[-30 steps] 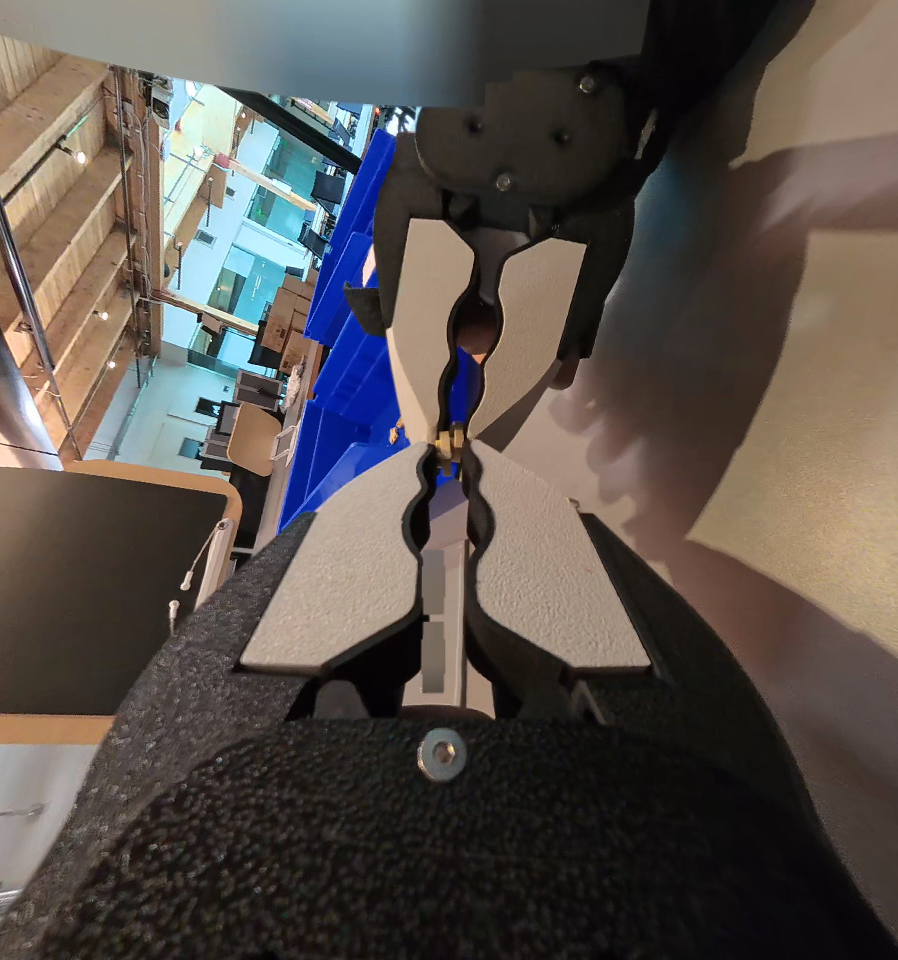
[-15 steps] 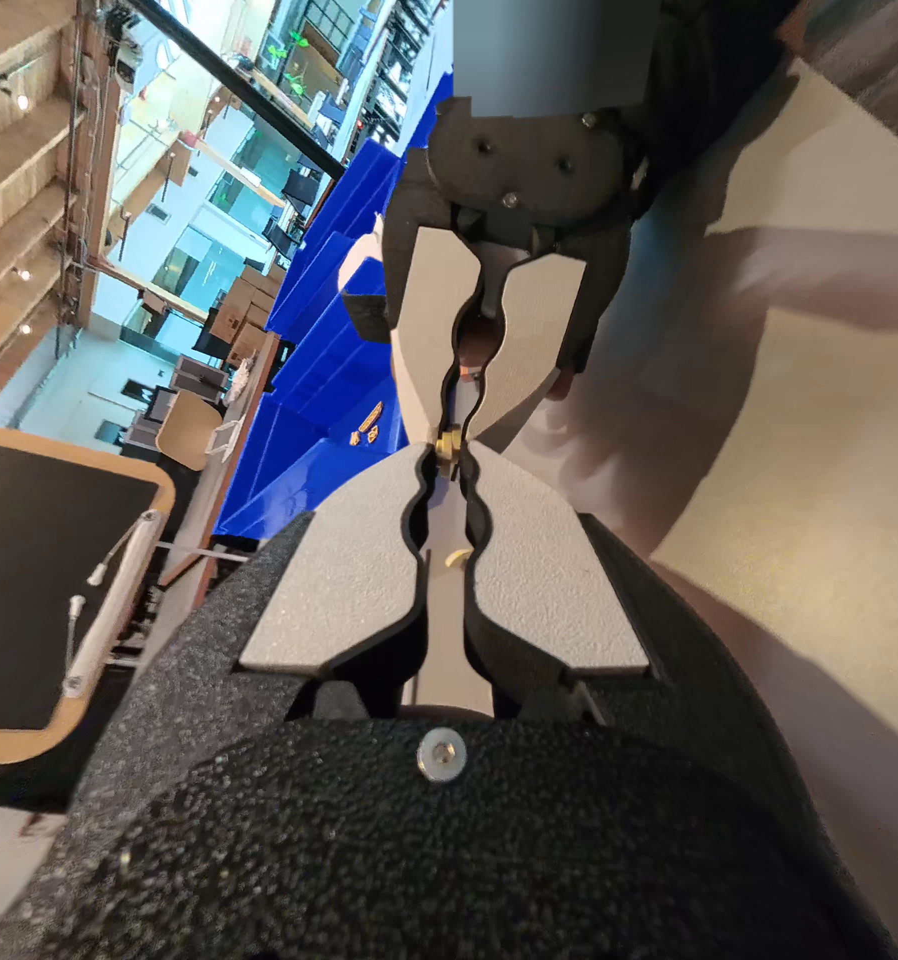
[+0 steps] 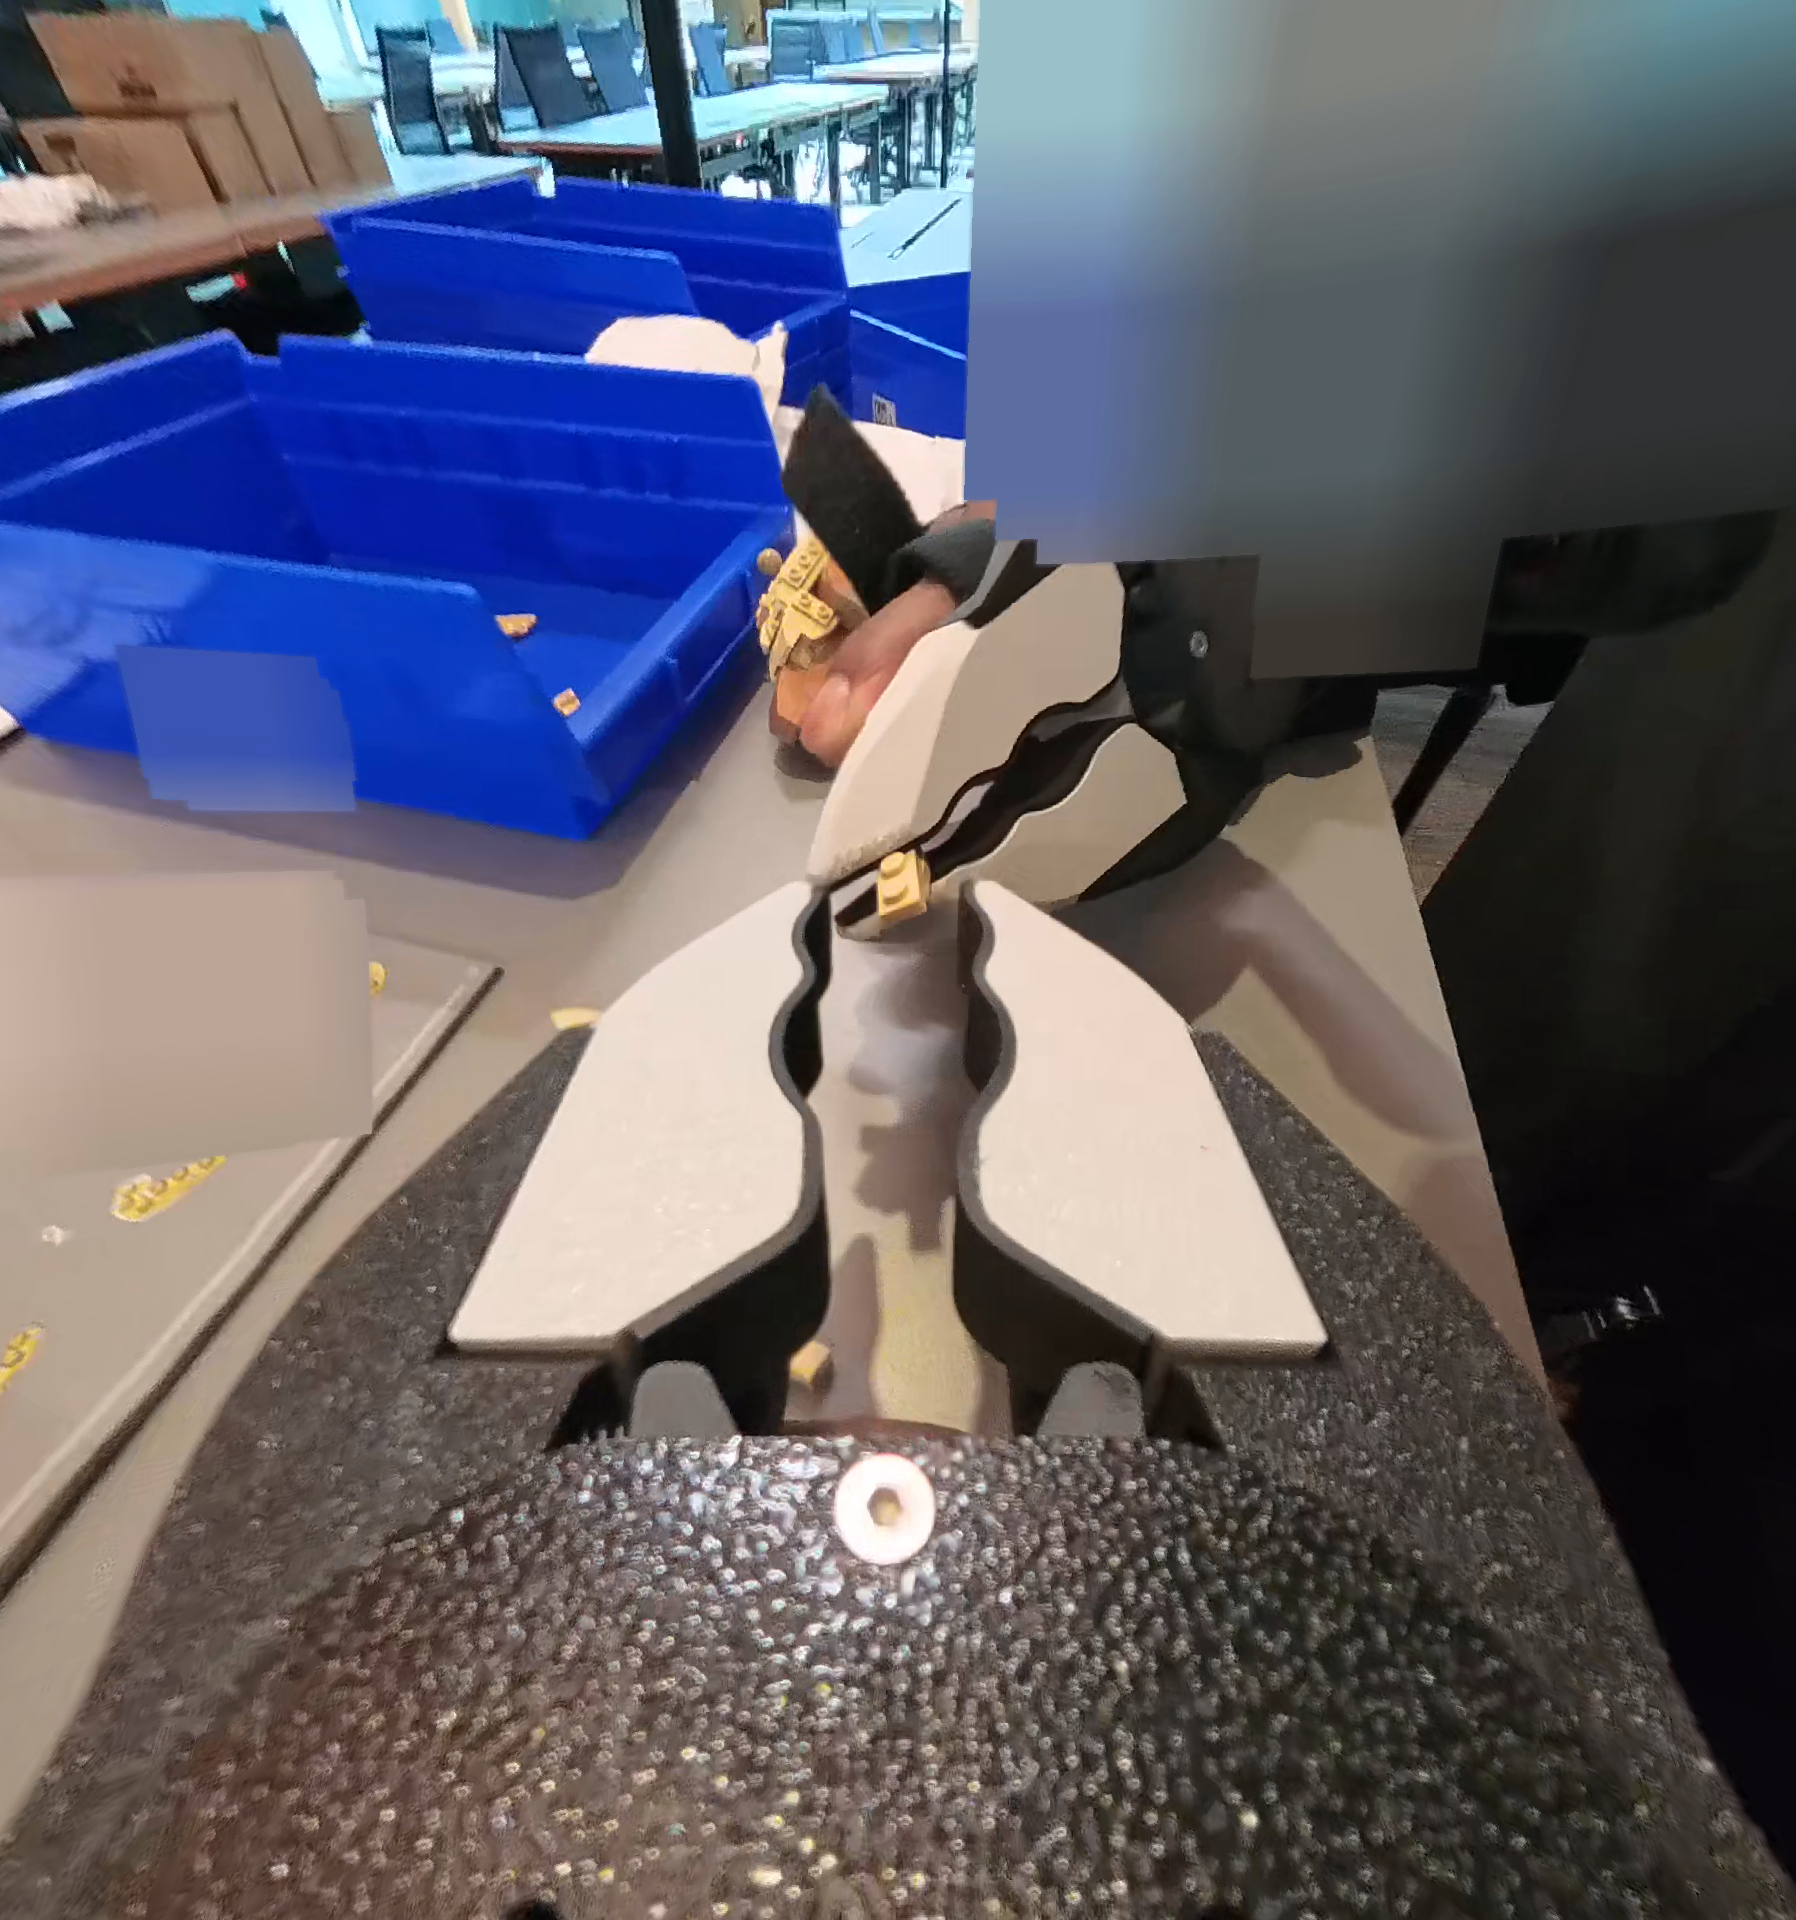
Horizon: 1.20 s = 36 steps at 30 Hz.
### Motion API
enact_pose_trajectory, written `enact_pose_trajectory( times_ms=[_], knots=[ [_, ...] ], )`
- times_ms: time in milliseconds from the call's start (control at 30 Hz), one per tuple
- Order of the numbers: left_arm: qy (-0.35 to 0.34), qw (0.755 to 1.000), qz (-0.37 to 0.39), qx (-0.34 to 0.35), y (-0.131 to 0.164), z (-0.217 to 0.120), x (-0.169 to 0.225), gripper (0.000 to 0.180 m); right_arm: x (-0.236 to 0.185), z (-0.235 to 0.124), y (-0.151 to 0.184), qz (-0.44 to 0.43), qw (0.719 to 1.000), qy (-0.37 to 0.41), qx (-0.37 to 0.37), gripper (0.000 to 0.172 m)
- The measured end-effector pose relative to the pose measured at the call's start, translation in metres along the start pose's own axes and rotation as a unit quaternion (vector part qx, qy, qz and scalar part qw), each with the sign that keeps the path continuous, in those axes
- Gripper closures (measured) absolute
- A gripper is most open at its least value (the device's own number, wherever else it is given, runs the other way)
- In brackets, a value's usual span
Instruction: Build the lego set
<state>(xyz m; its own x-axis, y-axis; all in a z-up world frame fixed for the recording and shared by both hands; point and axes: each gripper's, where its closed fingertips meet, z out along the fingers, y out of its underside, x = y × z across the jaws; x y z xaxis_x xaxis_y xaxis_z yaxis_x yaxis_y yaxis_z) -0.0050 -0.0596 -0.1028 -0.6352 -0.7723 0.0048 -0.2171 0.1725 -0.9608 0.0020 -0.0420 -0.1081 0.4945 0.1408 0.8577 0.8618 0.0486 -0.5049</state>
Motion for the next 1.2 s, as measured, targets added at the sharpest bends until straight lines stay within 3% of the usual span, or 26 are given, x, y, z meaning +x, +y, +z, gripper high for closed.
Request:
enact_pose_trajectory(
  times_ms=[233,800,1000,1200],
  knots=[
    [0.020,0.997,-0.073,-0.009,0.0027,0.0046,0.0033,0.167,-0.0012,0.0001,0.0005,-0.022,1.000,0.005,-0.005,0.166],
    [0.093,0.989,-0.111,0.014,0.0019,0.0029,0.0090,0.173,-0.0006,-0.0028,-0.0080,-0.022,1.000,0.004,0.018,0.166],
    [0.085,0.988,-0.127,0.031,0.0008,0.0035,0.0051,0.173,0.0024,-0.0007,-0.0055,-0.032,0.999,0.021,0.010,0.165],
    [0.064,0.988,-0.133,0.044,-0.0041,0.0020,0.0015,0.172,0.0088,-0.0019,-0.0055,-0.024,0.999,0.034,0.010,0.151]
  ],
)
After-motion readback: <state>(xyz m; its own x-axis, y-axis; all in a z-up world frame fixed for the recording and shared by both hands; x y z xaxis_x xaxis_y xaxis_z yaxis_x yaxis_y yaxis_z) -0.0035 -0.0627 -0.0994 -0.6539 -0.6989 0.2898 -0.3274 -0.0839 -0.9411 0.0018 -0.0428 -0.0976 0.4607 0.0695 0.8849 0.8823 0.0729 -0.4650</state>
